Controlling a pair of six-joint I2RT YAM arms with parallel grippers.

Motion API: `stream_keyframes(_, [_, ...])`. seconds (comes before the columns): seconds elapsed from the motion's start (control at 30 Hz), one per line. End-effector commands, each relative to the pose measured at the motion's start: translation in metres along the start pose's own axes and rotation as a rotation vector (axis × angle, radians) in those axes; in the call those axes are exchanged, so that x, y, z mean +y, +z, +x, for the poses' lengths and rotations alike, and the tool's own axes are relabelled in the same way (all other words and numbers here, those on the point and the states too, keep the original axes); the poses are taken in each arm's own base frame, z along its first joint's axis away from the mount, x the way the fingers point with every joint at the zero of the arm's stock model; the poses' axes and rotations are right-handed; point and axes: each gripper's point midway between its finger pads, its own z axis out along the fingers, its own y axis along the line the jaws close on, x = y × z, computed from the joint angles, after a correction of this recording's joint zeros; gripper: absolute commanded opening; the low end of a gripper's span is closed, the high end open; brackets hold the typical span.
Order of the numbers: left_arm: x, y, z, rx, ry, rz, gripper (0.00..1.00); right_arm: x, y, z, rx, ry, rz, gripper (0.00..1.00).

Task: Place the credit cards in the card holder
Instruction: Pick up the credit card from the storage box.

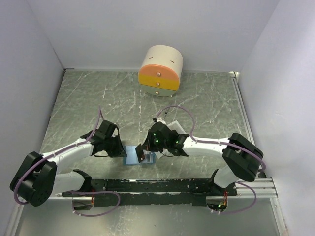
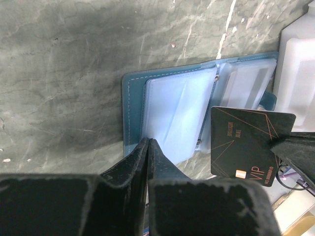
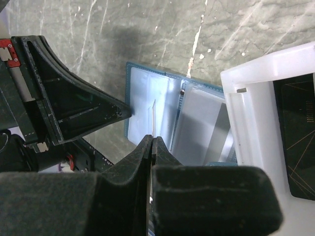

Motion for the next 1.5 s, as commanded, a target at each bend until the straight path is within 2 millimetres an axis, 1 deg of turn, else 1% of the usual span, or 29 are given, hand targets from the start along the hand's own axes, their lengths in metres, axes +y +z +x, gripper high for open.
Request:
stream_keyframes(0.0, [0.011,0.003,0.002,-0.001,-0.027,-0.039,0.13,-0.007,0.005,-0.001,-0.029,0.013,0.016,0.00])
stream_keyframes(0.33, [0.012,0.005,0.005,0.008,-0.033,-0.035,0.15,-0.013,0.017,0.008,-0.006,0.019,0.015,0.00])
stream_keyframes(0.43, [0.010,0.003,0.003,0.005,-0.032,-0.032,0.14,-0.013,0.015,0.006,-0.007,0.006,0.026,0.00])
stream_keyframes(0.5, [0.006,0.000,0.002,0.001,-0.033,-0.018,0.15,-0.012,0.010,0.000,-0.021,-0.006,0.042,0.00])
stream_keyframes(0.6, [-0.012,-0.010,-0.003,-0.010,-0.020,0.050,0.20,-0.002,0.001,-0.009,-0.037,-0.051,0.030,0.00])
stream_keyframes(0.63, [-0.019,-0.014,-0.004,-0.011,-0.017,0.077,0.23,0.009,-0.005,-0.013,-0.038,-0.081,-0.006,0.00])
stream_keyframes(0.67, [-0.026,-0.020,-0.007,-0.020,-0.014,0.096,0.26,0.011,-0.009,-0.014,-0.036,-0.104,-0.015,0.00])
stream_keyframes(0.73, [-0.040,-0.033,-0.014,-0.040,-0.006,0.134,0.32,0.019,-0.021,-0.021,-0.057,-0.127,-0.033,0.00])
stream_keyframes(0.8, [-0.061,-0.049,-0.019,-0.053,0.013,0.215,0.38,0.023,-0.033,-0.025,-0.078,-0.104,-0.062,0.00])
stream_keyframes(0.87, [-0.088,-0.068,-0.020,-0.065,0.033,0.344,0.44,0.036,-0.049,-0.031,-0.120,-0.065,-0.159,0.00])
stream_keyframes(0.93, [-0.108,-0.087,-0.021,-0.084,0.039,0.448,0.51,0.050,-0.068,-0.038,-0.189,-0.028,-0.263,0.00])
stream_keyframes(0.97, [-0.116,-0.097,-0.022,-0.098,0.043,0.492,0.54,0.057,-0.080,-0.045,-0.237,-0.007,-0.317,0.00])
stream_keyframes(1.03, [-0.128,-0.110,-0.023,-0.120,0.044,0.555,0.58,0.062,-0.097,-0.052,-0.299,0.030,-0.378,0.00])
stream_keyframes(1.13, [-0.141,-0.124,-0.024,-0.134,0.047,0.638,0.64,0.069,-0.114,-0.058,-0.349,0.058,-0.445,0.00])
stream_keyframes(1.23, [-0.154,-0.132,-0.022,-0.113,0.064,0.726,0.66,0.077,-0.124,-0.060,-0.366,0.077,-0.504,0.00])
stream_keyframes(1.33, [-0.162,-0.134,-0.016,-0.074,0.061,0.800,0.65,0.082,-0.127,-0.060,-0.369,0.083,-0.543,0.00])
stream_keyframes(1.4, [-0.165,-0.137,-0.013,-0.062,0.051,0.848,0.62,0.082,-0.126,-0.058,-0.363,0.092,-0.555,0.00])
stream_keyframes(1.47, [-0.165,-0.137,-0.011,-0.061,0.039,0.866,0.55,0.080,-0.124,-0.055,-0.355,0.105,-0.558,0.00])
